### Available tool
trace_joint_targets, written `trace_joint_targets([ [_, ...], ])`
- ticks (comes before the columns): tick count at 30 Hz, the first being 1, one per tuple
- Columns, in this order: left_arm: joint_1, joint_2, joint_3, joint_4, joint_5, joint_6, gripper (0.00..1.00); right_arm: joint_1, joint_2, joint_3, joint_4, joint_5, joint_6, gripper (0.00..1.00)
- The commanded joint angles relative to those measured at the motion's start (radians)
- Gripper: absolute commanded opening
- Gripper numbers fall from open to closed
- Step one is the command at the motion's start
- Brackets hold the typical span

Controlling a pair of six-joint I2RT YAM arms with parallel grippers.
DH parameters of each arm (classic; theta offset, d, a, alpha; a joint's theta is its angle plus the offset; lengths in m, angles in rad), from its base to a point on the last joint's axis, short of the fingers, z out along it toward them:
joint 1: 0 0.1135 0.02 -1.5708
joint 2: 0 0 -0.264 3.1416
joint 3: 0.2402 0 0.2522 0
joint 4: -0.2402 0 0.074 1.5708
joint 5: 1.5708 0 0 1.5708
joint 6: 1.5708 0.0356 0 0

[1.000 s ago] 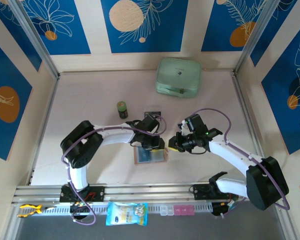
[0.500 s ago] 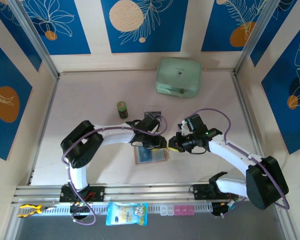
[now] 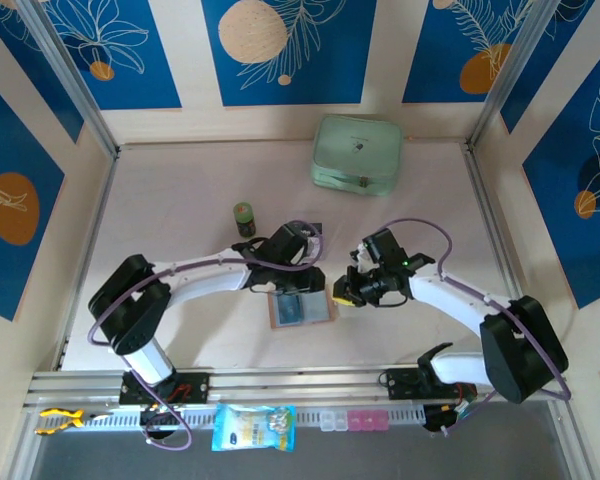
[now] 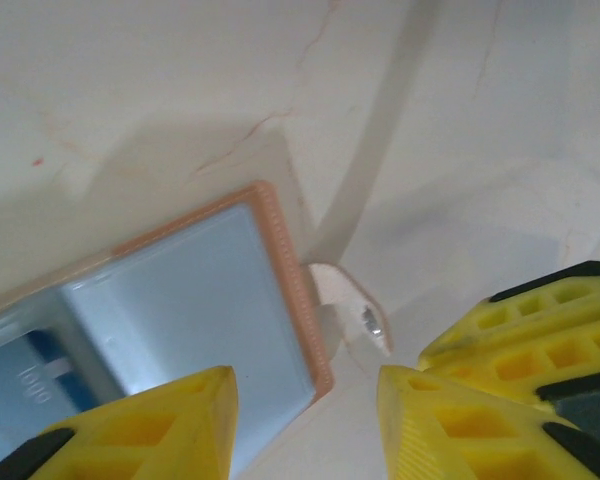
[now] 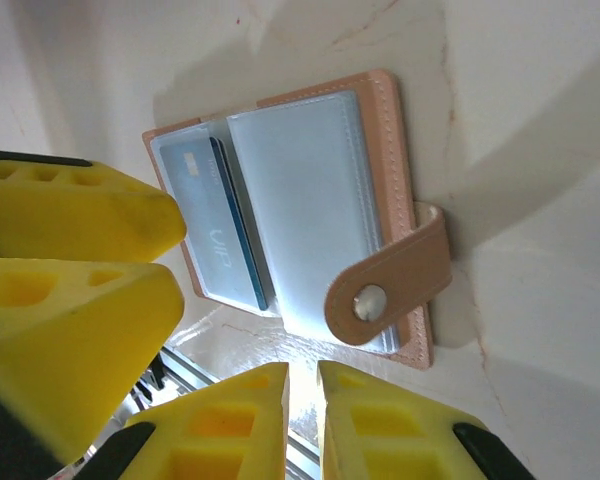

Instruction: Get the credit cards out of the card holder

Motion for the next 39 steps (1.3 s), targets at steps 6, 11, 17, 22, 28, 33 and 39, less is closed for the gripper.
trace_joint_targets([
  [6,0.032,-0.131,-0.125,-0.054,-0.07,-0.024,0.37,0.081,0.11,0.105,0.043,-0.012,-0.001,0.16],
  [11,0.048,-0.196,-0.192,-0.061,-0.087,-0.041,0.36,0.14,0.199,0.163,0.054,-0.004,0.001,0.16],
  [17,0.059,-0.24,-0.25,-0.074,-0.091,-0.056,0.33,0.186,0.291,0.216,0.069,-0.001,-0.003,0.15],
  [22,0.062,-0.226,-0.288,-0.031,-0.052,-0.074,0.25,0.214,0.348,0.245,0.057,0.025,-0.018,0.15],
  [28,0.063,-0.181,-0.308,-0.002,-0.038,-0.085,0.22,0.227,0.378,0.246,0.063,0.03,-0.021,0.15],
  [33,0.064,-0.148,-0.309,-0.007,-0.045,-0.078,0.21,0.232,0.384,0.248,0.06,0.036,-0.027,0.15],
  [39,0.079,-0.148,-0.302,-0.051,-0.071,-0.05,0.2,0.24,0.382,0.26,0.05,0.039,-0.042,0.16],
])
